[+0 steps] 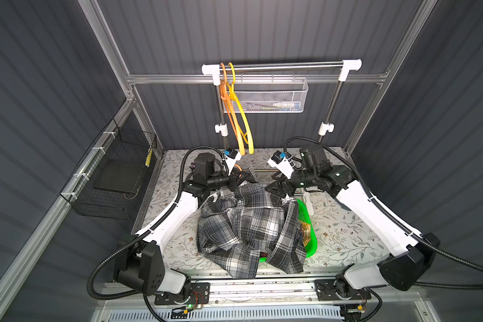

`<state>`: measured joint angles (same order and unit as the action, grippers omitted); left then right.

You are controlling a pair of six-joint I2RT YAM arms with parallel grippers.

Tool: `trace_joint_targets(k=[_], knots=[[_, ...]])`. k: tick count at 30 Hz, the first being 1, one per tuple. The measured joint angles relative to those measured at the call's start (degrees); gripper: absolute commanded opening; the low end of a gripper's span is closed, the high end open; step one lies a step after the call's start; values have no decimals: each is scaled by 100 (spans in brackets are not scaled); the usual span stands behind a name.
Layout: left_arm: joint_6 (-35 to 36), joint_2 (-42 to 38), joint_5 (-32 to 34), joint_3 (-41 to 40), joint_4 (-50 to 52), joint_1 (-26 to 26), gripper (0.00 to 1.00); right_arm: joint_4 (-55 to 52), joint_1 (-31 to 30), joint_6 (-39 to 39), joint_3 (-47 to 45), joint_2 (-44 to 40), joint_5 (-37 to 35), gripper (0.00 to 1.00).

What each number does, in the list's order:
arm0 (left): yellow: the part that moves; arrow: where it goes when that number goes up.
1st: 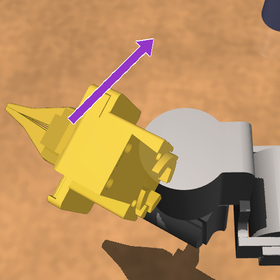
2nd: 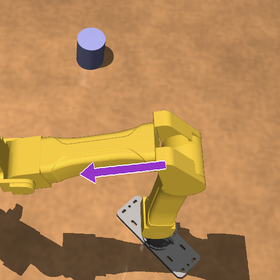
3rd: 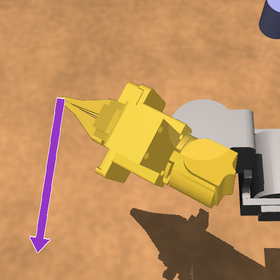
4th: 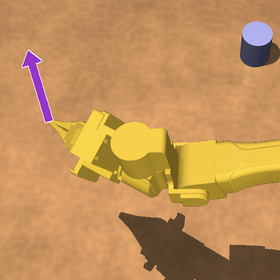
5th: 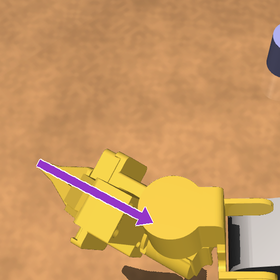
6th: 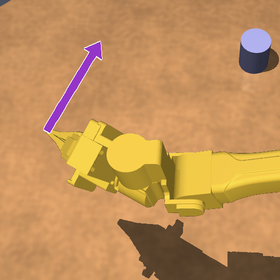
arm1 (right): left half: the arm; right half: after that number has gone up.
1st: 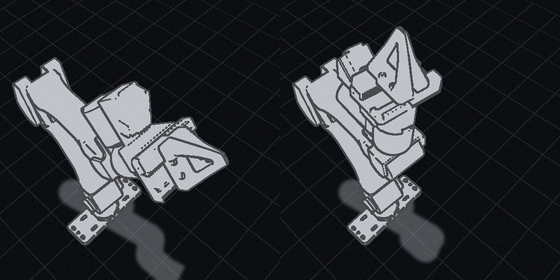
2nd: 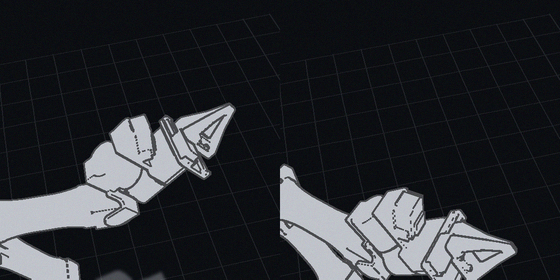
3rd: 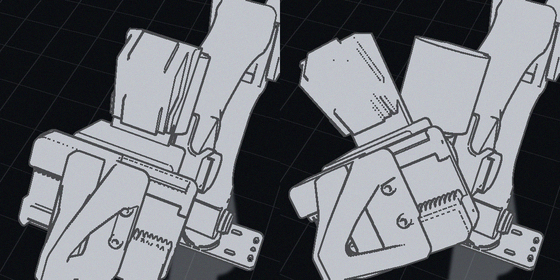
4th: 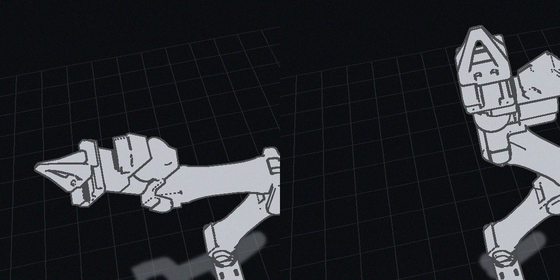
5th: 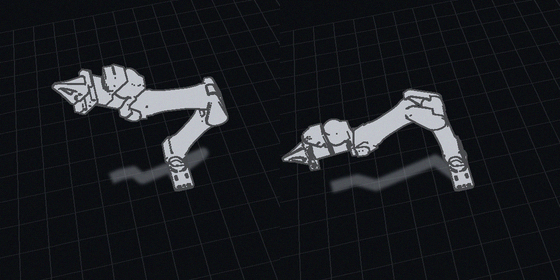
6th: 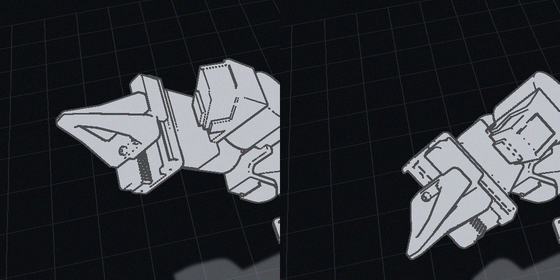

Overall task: Remove the clothespins securing long-sleeve shirts to the hanger
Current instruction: Remove the clamp from the hanger.

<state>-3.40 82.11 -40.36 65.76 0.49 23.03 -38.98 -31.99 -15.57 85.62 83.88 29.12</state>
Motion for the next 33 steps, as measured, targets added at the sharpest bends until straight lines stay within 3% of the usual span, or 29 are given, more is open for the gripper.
trace_joint_targets(k=[4, 9, 12, 13, 14, 16, 19, 27, 33], knots=[[0, 0, -37, 9, -31, 0, 0, -57, -188, -66, 37, 278, -151, 58], [4, -13, -37, 9, -107, -17, 2, -79, -229, -164, 37, 345, -343, 33], [2, -66, -20, 2, -236, -46, 12, -20, -229, -192, 37, 341, -435, 14], [4, -92, 20, -9, -319, -70, 19, -13, -229, -232, 37, 339, -411, 6], [15, -111, 50, -13, -396, -98, 33, -17, -260, -271, 37, 326, -369, 0], [-15, -162, 48, -15, -466, -160, 54, 4, -310, -251, 37, 308, -455, 0], [-76, -280, 50, -15, -573, -273, 74, 2, -260, -256, 4, 306, -647, 0], [-103, -732, 136, -188, -855, -546, 89, 55, -63, -236, -181, 225, -782, 0], [-63, -1110, 50, -732, -1495, -1038, 97, 63, 330, -85, -330, -79, -525, 0]])
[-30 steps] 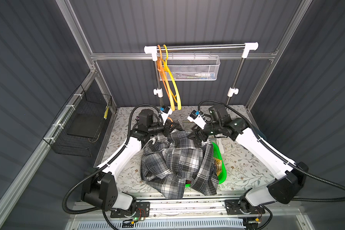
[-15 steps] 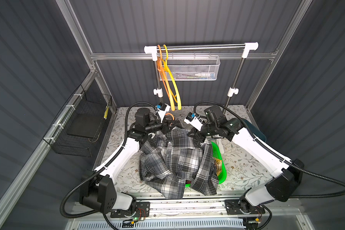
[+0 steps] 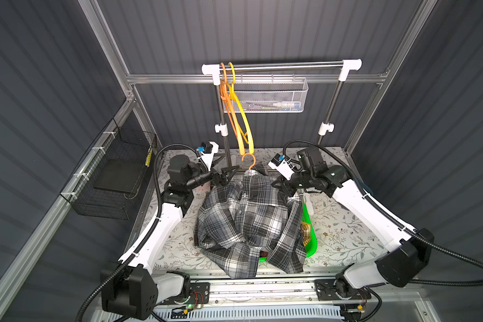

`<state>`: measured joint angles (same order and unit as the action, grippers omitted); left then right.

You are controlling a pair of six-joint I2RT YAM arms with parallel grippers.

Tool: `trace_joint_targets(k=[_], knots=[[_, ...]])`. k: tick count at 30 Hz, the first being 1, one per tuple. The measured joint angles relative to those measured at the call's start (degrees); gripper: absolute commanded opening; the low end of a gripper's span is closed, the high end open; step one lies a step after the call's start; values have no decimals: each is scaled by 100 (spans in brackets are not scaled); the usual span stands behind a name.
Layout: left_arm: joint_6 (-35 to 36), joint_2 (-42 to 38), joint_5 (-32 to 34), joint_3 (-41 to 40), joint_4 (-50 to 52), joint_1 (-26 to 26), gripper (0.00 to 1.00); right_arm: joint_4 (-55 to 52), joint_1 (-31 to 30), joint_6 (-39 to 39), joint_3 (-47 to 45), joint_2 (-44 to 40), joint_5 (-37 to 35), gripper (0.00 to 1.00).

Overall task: Remove the clothespins securing long-sleeve shirts to the hanger
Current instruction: Remove the clamp from the hanger.

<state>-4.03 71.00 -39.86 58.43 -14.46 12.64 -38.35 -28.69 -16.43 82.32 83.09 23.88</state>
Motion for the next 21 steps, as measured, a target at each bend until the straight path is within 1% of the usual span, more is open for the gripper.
trace_joint_targets(k=[4, 7, 10, 12, 17, 21], knots=[[-20, -22, -24, -509, -791, -221, 100, 28, 232, 111, -175, -229, 310, 0], [-68, -42, -35, -1095, -1545, -299, 100, 22, 345, 149, -262, -308, 501, 0], [-42, -37, -221, -1486, -2085, -391, 99, 28, 437, 190, -321, -321, 691, 0], [70, -24, -452, -1558, -2310, -457, 98, 24, 494, 210, -348, -321, 791, 0], [149, 109, -929, -1794, -3335, -662, 96, 20, 575, 229, -356, -321, 955, 0], [166, 501, -1193, -1812, -3875, -730, 94, 17, 579, 225, -356, -321, 1069, 0]])
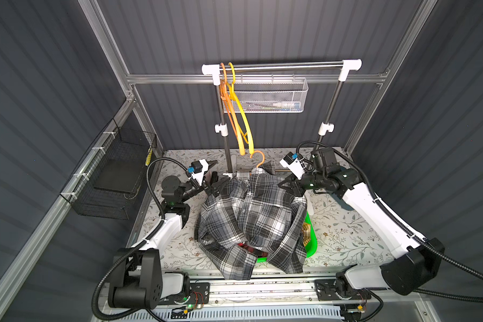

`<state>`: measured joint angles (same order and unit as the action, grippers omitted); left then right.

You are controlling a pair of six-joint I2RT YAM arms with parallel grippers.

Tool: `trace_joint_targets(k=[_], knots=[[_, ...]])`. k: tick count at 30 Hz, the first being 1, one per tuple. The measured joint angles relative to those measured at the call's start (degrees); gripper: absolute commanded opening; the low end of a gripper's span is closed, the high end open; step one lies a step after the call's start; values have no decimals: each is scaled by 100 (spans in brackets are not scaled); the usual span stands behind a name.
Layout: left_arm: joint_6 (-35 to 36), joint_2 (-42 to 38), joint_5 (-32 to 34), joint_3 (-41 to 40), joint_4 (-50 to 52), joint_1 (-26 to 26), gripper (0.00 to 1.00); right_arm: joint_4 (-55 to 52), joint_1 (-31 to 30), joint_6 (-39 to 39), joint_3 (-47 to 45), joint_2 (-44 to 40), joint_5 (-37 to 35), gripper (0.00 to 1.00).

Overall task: Remove the clothespins securing long-sleeve shirts to the hanger
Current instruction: Remove the clamp from the hanger.

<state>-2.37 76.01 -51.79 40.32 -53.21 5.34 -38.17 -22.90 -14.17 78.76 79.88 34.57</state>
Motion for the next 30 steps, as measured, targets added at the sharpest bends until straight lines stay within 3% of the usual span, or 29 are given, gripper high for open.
trace_joint_targets(k=[8, 23, 30], knots=[[262, 590, -647, 83, -208, -20, 83, -7, 0, -13, 0, 0, 153, 0], [411, 647, -907, 101, -479, -20, 46, -129, -87, -109, 173, 162, 321, 0], [319, 688, -984, 210, -514, -20, 14, -153, -131, -111, 229, 175, 299, 0]])
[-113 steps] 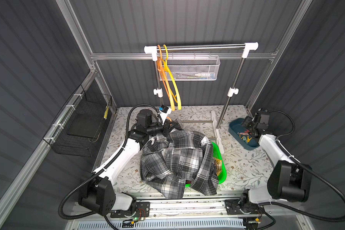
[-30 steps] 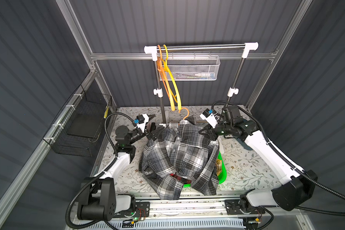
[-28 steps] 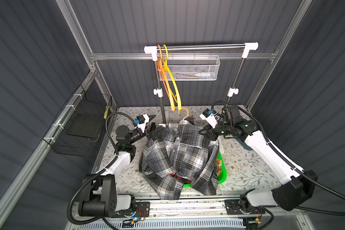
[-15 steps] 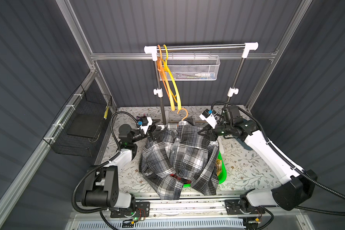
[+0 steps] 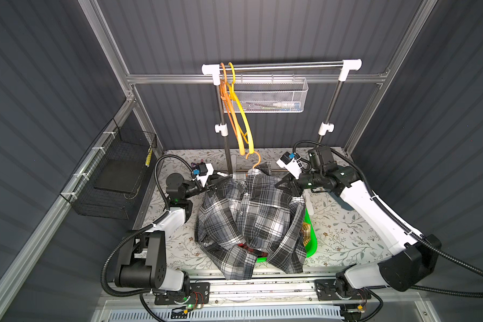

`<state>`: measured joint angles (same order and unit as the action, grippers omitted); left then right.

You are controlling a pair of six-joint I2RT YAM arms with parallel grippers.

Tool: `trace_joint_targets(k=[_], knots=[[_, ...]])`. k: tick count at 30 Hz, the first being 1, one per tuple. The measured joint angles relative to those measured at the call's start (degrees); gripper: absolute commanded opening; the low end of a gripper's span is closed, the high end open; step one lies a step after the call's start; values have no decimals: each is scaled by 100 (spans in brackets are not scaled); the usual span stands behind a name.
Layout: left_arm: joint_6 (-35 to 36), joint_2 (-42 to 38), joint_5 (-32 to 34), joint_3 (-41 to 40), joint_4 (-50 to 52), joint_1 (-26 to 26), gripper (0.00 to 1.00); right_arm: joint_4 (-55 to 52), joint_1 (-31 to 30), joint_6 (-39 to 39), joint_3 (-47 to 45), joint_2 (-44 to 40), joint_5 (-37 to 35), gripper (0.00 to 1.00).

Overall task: Remove the clothespins securing long-sleeve shirts to the hanger
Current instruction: Remove the clamp from the hanger, then place the hanger in the bin.

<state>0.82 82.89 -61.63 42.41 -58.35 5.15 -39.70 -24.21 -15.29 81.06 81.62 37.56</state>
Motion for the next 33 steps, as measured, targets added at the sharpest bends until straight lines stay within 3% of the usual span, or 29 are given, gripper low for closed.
trace_joint_targets(k=[4, 11, 15, 18, 20, 23, 25, 28, 33], knots=[[-96, 0, 4, 105, 24, -4, 0, -26, -33, -15, 9, 22, -26, 0], [-267, -15, 72, 326, 140, -4, 0, -20, -52, 9, 4, 61, -190, 0], [-507, -168, 501, 577, 286, -4, 8, 127, -96, 168, -273, 72, -302, 0], [-693, -354, 918, 870, 640, 7, 6, 339, -131, 387, -699, 70, -442, 0], [-748, -461, 1189, 1088, 957, 57, 1, 527, -146, 592, -1034, 66, -573, 6], [-745, -662, 1725, 1270, 1534, 295, 0, 863, -164, 951, -1504, 15, -848, 33], [-706, -765, 2079, 1309, 1908, 581, 0, 1027, -170, 1167, -1749, -83, -1115, 45], [-702, -890, 2562, 1314, 2520, 1019, 0, 1252, -173, 1506, -2063, -485, -1591, 54], [-1113, -1088, 3047, 1228, 2920, 1266, 0, 1705, -201, 1759, -2227, -1563, -2385, 59]])
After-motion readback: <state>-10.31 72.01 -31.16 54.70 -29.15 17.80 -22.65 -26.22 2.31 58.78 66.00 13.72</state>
